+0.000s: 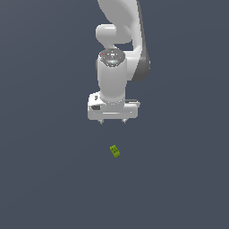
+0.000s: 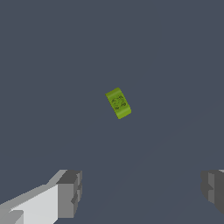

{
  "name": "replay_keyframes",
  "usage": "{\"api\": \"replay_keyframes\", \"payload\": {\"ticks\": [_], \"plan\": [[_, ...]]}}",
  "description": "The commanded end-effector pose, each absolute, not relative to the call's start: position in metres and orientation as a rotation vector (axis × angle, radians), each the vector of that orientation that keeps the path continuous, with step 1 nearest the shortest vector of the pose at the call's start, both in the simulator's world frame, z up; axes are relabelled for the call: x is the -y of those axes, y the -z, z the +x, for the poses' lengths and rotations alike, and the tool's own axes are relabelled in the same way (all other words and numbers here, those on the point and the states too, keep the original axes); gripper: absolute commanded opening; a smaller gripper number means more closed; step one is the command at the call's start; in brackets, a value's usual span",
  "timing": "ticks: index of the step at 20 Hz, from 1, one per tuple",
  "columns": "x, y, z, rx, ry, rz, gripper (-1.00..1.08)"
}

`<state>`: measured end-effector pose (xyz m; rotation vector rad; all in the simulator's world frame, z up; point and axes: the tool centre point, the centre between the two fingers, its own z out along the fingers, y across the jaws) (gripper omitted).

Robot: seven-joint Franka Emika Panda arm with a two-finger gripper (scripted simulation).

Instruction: Pick up the object and move it to a goal position.

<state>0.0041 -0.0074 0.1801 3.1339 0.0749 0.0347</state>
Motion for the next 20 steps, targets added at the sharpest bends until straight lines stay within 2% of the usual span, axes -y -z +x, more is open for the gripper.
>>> {"api": "replay_keyframes", "payload": {"ticks": [1,11,20], "plan": [[0.007,-0.180,0.004,-0.075,-0.035,3.134,1.00],[-0.010,-0.179,-0.002,-0.118,-0.003,3.114,1.00],[-0.008,-0.168,0.008,-0.194,-0.002,3.111,1.00]]}}
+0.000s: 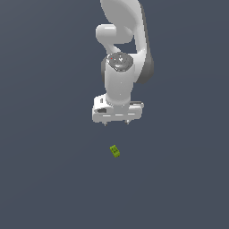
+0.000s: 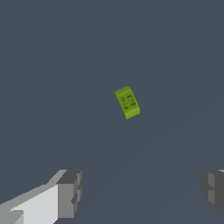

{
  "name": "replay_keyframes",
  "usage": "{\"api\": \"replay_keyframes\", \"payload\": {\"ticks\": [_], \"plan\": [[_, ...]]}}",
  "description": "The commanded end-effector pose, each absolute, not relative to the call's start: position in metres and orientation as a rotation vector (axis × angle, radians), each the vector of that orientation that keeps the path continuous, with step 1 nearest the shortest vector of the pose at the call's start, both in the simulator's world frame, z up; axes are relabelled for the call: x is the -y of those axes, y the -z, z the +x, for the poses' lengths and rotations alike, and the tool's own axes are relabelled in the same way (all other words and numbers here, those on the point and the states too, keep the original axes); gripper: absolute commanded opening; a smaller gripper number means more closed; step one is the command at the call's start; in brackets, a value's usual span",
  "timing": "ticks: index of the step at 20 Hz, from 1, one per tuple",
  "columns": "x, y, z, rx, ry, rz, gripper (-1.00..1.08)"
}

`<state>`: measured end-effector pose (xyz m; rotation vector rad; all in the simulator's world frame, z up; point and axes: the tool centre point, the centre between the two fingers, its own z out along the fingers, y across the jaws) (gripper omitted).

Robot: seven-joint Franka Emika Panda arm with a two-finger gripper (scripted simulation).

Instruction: Pick up the object and move it to a goal position.

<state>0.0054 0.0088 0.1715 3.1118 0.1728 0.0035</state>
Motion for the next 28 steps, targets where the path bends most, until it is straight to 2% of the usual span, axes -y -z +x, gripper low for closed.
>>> {"api": "replay_keyframes", "payload": {"ticks": [1,16,28], "plan": [[-0.008,-0.166,0.010,-0.214,-0.002,3.110,1.00],[-0.003,-0.093,0.059,-0.677,0.003,3.057,1.00],[-0.001,-0.063,0.073,-0.848,0.000,3.025,1.00]]}}
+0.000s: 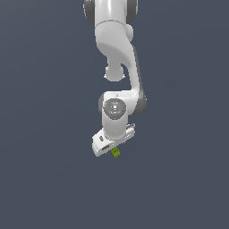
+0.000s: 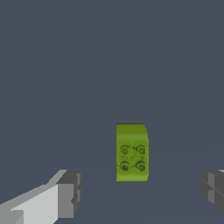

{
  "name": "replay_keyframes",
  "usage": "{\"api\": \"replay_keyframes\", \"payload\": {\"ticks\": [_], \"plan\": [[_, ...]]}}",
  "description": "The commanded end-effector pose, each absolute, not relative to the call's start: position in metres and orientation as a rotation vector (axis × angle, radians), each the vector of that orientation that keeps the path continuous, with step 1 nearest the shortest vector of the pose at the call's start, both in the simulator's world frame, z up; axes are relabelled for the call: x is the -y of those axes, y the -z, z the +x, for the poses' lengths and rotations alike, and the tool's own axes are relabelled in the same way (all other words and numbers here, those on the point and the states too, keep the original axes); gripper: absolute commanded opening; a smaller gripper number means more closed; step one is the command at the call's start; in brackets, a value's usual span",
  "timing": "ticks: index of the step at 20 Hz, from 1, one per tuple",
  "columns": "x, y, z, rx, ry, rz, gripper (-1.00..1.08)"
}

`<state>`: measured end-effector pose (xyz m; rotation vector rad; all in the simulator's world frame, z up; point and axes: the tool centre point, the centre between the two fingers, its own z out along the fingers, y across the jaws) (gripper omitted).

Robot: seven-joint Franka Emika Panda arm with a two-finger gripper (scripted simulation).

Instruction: Pick up the object and move it to a goal position.

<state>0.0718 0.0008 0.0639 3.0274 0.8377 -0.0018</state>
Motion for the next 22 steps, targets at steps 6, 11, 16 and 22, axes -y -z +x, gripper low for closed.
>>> {"api": "replay_keyframes", "payload": {"ticks": [6,11,16,22], "plan": [[-0.001,-0.057,0.072,-0.843,0.001,3.026,1.00],[-0.001,-0.033,0.072,-0.846,0.001,3.025,1.00],[-0.001,-0.014,0.072,-0.849,0.000,3.025,1.00],[-0.001,-0.012,0.073,-0.849,0.000,3.025,-1.00]]}}
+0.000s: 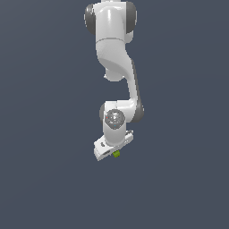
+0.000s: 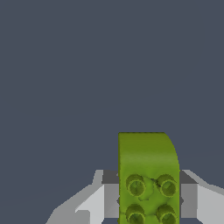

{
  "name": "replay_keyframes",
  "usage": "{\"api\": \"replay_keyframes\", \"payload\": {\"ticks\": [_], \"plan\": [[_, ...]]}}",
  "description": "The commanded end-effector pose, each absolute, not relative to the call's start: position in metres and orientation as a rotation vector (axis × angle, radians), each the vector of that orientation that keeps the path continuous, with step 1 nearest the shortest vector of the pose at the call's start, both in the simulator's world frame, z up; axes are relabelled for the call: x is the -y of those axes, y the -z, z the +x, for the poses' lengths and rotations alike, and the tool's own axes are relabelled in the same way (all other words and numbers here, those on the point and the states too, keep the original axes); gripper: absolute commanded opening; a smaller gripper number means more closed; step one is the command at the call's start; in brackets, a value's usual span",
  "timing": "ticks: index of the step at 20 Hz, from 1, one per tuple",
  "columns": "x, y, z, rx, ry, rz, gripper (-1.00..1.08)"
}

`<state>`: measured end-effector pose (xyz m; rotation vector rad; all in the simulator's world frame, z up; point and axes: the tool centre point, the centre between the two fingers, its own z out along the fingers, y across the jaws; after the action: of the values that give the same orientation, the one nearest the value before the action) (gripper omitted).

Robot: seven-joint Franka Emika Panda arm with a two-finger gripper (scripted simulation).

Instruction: Pick up the object and move it to a goal position.

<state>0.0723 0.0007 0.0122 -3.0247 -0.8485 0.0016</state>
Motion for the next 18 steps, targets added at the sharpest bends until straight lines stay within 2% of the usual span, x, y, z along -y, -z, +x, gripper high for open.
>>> {"api": "replay_keyframes", "payload": {"ticks": [1,11,18], "plan": [[-0.001,-0.012,0.073,0.849,0.000,-3.025,-1.00],[0.000,-0.014,0.073,0.849,0.000,-3.025,-1.00],[0.003,-0.036,0.071,0.849,0.000,-3.025,-1.00]]}}
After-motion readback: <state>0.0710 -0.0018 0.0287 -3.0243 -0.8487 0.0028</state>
